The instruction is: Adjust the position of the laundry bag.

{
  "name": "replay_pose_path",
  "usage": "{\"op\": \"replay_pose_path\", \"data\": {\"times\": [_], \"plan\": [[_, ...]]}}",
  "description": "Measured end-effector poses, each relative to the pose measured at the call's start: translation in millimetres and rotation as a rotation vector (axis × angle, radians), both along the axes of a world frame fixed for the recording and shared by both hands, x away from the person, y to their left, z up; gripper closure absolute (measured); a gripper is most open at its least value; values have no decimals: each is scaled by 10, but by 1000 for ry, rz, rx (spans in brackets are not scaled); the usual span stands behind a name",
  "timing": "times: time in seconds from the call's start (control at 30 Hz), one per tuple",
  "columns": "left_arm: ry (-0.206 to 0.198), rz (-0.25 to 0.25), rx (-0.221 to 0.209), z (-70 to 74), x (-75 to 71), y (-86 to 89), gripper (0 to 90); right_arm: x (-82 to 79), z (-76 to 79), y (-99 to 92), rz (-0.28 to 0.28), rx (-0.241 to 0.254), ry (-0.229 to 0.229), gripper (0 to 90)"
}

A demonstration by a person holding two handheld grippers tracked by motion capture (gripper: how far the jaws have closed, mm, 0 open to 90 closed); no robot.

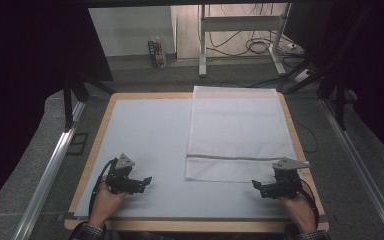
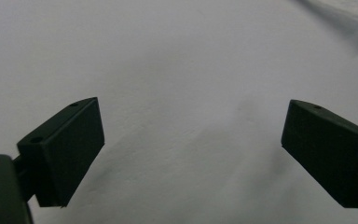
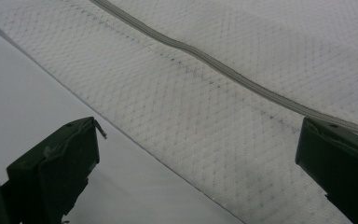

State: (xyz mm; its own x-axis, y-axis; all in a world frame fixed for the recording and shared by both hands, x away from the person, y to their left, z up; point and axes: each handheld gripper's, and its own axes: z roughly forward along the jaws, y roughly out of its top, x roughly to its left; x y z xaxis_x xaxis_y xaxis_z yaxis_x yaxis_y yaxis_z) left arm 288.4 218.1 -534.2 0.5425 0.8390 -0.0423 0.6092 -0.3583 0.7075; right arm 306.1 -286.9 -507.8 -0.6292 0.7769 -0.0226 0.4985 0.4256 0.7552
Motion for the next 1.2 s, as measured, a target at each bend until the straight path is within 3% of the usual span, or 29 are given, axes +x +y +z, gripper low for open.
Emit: {"op": "replay_pose_path", "data": {"times": [0.37,0.53,0.73,1.07,1.2], "plan": [[9,-25,-65,18,-2,11,44,-11,-5,64,1,-11,-17,0],[6,-26,-62,23,4,6,51,-12,19,88,-16,21,-26,0],[5,-29,-45,28,5,-11,81,-3,8,104,-23,0,-17,0],[0,-44,23,66,14,-127,165,-10,39,115,-30,-34,-5,0],[8,-55,13,79,34,-192,167,-8,65,89,-42,-25,-6,26]]}}
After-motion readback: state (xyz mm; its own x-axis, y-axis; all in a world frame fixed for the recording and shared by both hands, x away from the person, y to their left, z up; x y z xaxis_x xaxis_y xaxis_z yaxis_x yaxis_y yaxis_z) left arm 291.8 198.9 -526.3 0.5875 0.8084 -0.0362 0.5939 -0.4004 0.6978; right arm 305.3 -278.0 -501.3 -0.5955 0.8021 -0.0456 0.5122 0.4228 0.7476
